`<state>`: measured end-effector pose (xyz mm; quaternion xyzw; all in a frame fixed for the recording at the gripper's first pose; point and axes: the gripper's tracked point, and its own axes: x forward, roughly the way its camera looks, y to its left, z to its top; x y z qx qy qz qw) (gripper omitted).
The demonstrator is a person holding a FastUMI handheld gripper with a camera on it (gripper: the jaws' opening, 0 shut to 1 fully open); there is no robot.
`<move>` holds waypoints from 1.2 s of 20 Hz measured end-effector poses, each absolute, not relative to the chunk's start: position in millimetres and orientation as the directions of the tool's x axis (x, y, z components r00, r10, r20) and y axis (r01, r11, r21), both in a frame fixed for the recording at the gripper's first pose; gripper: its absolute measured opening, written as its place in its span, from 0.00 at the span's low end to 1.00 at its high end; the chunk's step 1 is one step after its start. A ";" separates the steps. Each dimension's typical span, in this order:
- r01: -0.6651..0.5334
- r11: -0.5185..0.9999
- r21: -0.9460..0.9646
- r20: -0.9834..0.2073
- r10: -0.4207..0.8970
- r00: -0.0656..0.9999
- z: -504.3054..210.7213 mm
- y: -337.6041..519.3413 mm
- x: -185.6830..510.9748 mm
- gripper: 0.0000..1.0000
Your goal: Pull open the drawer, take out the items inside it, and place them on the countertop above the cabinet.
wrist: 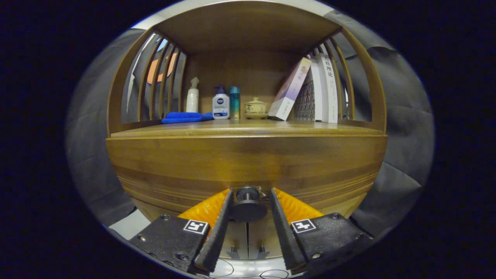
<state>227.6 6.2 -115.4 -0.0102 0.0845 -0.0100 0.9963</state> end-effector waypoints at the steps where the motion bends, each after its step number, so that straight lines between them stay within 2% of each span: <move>1: 0.018 1.000 -0.022 -0.169 -0.021 0.985 -115.3 7.2 227.5 0.60; 3: 0.026 1.000 -0.012 -0.171 -0.028 0.985 -115.5 5.7 226.4 0.53; 14: 0.026 0.999 -0.033 -0.212 -0.032 0.977 -116.9 5.6 225.2 0.42; 24: 0.013 1.000 -0.018 -0.221 -0.017 0.975 -119.4 5.6 187.8 0.40</move>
